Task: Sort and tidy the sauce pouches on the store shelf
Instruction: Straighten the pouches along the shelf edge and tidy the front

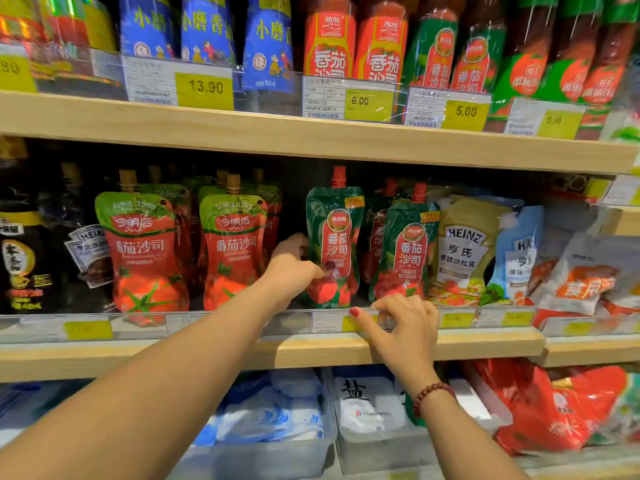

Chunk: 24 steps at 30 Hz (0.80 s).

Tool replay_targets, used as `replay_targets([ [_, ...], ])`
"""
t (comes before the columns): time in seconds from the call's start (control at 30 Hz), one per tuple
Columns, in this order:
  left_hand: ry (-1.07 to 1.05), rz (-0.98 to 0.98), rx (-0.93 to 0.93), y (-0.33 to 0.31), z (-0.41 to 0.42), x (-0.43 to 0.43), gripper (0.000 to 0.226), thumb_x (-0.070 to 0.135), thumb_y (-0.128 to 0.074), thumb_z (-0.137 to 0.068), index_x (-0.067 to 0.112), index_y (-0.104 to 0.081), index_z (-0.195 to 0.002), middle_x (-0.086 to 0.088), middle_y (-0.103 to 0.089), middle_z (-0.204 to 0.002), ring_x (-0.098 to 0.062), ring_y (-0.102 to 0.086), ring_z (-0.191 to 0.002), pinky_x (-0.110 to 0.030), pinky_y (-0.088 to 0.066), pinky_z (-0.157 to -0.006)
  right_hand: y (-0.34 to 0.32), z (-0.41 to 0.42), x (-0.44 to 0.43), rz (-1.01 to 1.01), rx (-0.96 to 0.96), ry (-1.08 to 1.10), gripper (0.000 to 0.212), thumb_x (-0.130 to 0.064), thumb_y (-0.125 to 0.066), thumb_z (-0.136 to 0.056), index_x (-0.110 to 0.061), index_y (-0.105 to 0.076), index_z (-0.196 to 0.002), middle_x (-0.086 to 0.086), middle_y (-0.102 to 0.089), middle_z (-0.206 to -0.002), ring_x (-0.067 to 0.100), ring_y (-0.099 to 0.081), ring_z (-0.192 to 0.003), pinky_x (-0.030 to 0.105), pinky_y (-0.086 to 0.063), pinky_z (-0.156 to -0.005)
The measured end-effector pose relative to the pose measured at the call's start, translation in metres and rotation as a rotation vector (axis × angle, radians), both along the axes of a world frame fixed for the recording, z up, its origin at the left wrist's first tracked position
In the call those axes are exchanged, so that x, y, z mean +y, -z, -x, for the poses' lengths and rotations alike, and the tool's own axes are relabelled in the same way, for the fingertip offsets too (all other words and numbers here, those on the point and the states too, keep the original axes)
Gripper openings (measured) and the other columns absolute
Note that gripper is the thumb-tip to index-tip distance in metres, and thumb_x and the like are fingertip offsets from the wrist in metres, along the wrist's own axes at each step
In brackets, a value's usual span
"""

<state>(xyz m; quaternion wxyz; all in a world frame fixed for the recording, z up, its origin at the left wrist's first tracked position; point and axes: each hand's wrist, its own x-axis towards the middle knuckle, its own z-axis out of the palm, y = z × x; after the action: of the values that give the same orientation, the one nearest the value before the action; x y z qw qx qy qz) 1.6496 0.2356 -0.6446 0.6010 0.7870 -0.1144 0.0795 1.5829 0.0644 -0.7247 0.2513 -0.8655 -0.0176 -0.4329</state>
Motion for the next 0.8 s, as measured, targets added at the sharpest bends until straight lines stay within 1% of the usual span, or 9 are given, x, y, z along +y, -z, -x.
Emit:
replay_targets([
  [0.1,0.031,-0.1,0.045,0.009,-0.003,-0.005,0.046,0.006,-0.078,-0.068,0.02,-0.05,-0.102,0.002,-0.058,-0.101,-0.015,-0.053,-0.092,-0.026,-0.045,-0.072,0.002,-0.002,-0.001,0.015,-0.026,0.02,0.04,-0.068,-0.053,-0.074,-0.03,-0.054,-0.061,-0.011,-0.047,-0.056,0.01,-0.041,-0.066,0.026,-0.021,-0.075],
  [0.23,0.117,-0.122,0.07,0.006,-0.005,-0.002,0.057,0.004,-0.078,-0.069,0.02,-0.052,-0.117,-0.006,-0.061,-0.121,-0.017,-0.055,-0.101,-0.033,-0.05,-0.086,0.003,-0.003,0.0,0.022,-0.037,0.028,0.041,-0.066,-0.052,-0.075,-0.028,-0.053,-0.061,-0.011,-0.047,-0.056,0.011,-0.041,-0.066,0.026,-0.021,-0.076],
  [0.3,0.126,-0.202,0.062,0.005,-0.006,0.003,0.06,0.009,-0.079,-0.069,0.023,-0.052,-0.12,-0.004,-0.061,-0.121,-0.018,-0.057,-0.105,-0.034,-0.051,-0.09,0.003,-0.002,0.0,0.02,-0.037,0.026,0.041,-0.065,-0.053,-0.075,-0.026,-0.054,-0.062,-0.011,-0.047,-0.057,0.012,-0.041,-0.066,0.026,-0.022,-0.077],
  [0.33,0.134,-0.248,0.064,0.005,-0.006,0.006,0.058,0.013,-0.08,-0.068,0.026,-0.054,-0.118,0.0,-0.063,-0.117,-0.015,-0.059,-0.102,-0.028,-0.052,-0.087,0.003,-0.002,0.0,0.018,-0.037,0.027,0.041,-0.065,-0.053,-0.076,-0.026,-0.054,-0.062,-0.011,-0.047,-0.057,0.012,-0.041,-0.066,0.026,-0.022,-0.077],
  [0.4,0.168,-0.372,0.052,0.009,-0.003,0.011,0.053,0.02,-0.084,-0.065,0.031,-0.057,-0.11,0.01,-0.064,-0.101,-0.002,-0.058,-0.085,-0.006,-0.046,-0.066,0.004,-0.002,0.0,0.016,-0.036,0.031,0.041,-0.064,-0.053,-0.076,-0.026,-0.053,-0.061,-0.012,-0.047,-0.057,0.011,-0.041,-0.066,0.025,-0.022,-0.078],
  [0.47,0.172,-0.51,-0.02,0.014,-0.003,0.012,0.054,0.021,-0.084,-0.064,0.031,-0.056,-0.109,0.016,-0.062,-0.092,0.003,-0.054,-0.075,0.002,-0.036,-0.055,0.005,-0.002,0.0,0.019,-0.039,0.038,0.041,-0.064,-0.053,-0.076,-0.026,-0.052,-0.061,-0.012,-0.046,-0.057,0.011,-0.04,-0.066,0.024,-0.021,-0.079],
  [0.53,0.157,-0.583,-0.07,0.017,-0.007,0.011,0.054,0.021,-0.083,-0.064,0.025,-0.06,-0.113,0.01,-0.065,-0.1,-0.005,-0.06,-0.087,-0.006,-0.043,-0.068,0.006,-0.002,0.001,0.021,-0.046,0.045,0.041,-0.064,-0.052,-0.077,-0.026,-0.051,-0.061,-0.012,-0.045,-0.057,0.009,-0.039,-0.066,0.024,-0.021,-0.079],
  [0.63,0.135,-0.668,-0.002,0.017,-0.015,0.009,0.06,0.023,-0.082,-0.066,0.019,-0.058,-0.12,-0.002,-0.065,-0.116,-0.019,-0.061,-0.102,-0.028,-0.05,-0.086,0.007,-0.003,0.001,0.03,-0.054,0.06,0.041,-0.064,-0.052,-0.077,-0.027,-0.05,-0.061,-0.012,-0.044,-0.057,0.009,-0.038,-0.066,0.023,-0.02,-0.08],
  [0.8,0.134,-0.704,-0.003,0.013,-0.026,0.006,0.072,0.023,-0.084,-0.065,0.022,-0.05,-0.128,-0.004,-0.06,-0.125,-0.023,-0.055,-0.113,-0.026,-0.046,-0.089,0.009,-0.005,0.001,0.04,-0.082,0.067,0.038,-0.064,-0.053,-0.077,-0.028,-0.053,-0.065,-0.013,-0.046,-0.058,0.009,-0.039,-0.067,0.022,-0.02,-0.08],
])
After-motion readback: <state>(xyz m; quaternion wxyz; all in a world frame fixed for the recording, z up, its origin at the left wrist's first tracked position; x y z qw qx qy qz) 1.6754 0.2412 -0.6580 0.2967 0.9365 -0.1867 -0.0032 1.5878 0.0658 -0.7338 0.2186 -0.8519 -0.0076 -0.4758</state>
